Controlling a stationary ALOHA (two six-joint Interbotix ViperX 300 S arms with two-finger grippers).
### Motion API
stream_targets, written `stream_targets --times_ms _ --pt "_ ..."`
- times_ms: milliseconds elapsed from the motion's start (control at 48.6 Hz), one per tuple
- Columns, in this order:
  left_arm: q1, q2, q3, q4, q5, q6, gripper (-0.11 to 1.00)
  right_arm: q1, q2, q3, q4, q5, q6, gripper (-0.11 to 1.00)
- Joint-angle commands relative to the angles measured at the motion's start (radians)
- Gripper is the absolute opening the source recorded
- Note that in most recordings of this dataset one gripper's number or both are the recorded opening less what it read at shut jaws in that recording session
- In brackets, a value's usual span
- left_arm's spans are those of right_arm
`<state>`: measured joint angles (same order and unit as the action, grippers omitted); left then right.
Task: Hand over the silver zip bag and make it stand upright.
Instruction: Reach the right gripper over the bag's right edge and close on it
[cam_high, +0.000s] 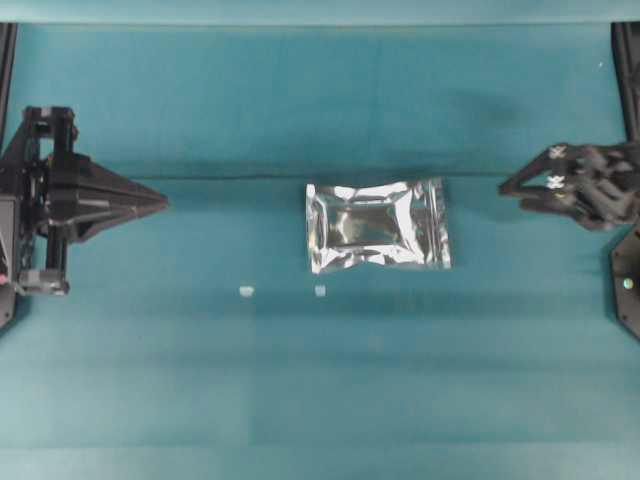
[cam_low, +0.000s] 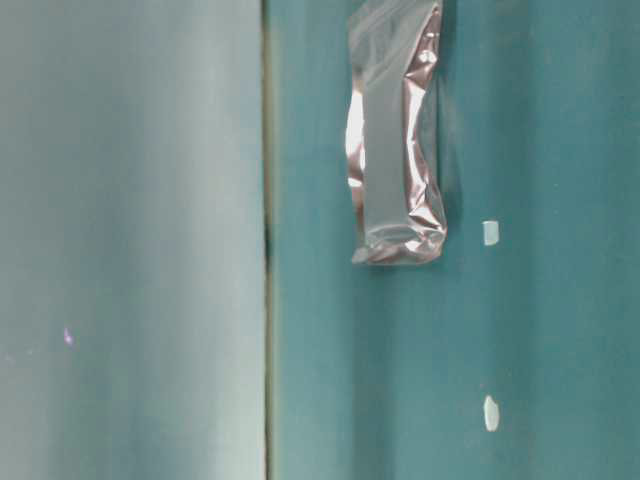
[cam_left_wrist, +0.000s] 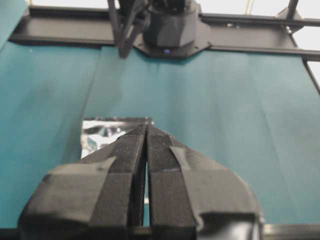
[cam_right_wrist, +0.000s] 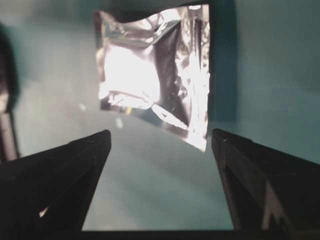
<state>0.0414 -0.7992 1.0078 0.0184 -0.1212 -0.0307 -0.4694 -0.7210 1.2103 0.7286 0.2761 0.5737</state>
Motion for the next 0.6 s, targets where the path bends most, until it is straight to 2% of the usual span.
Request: stream_targets --times_ms 0,165,576 --pt "0.003 0.0 -0.025 0.003 -0.003 0.003 -0.01 0.031 0.074 -0.026 0.003 -0.032 -0.011 0.91" --pt "0.005 0.0 -0.021 0.003 0.015 0.009 -0.01 0.06 0.178 -0.051 0.005 -0.06 -0.011 0.89" --pt "0.005 -0.008 -0.014 0.003 0.032 0.008 -0.01 0.121 0.417 -0.112 0.003 -0.213 -0.012 0.89"
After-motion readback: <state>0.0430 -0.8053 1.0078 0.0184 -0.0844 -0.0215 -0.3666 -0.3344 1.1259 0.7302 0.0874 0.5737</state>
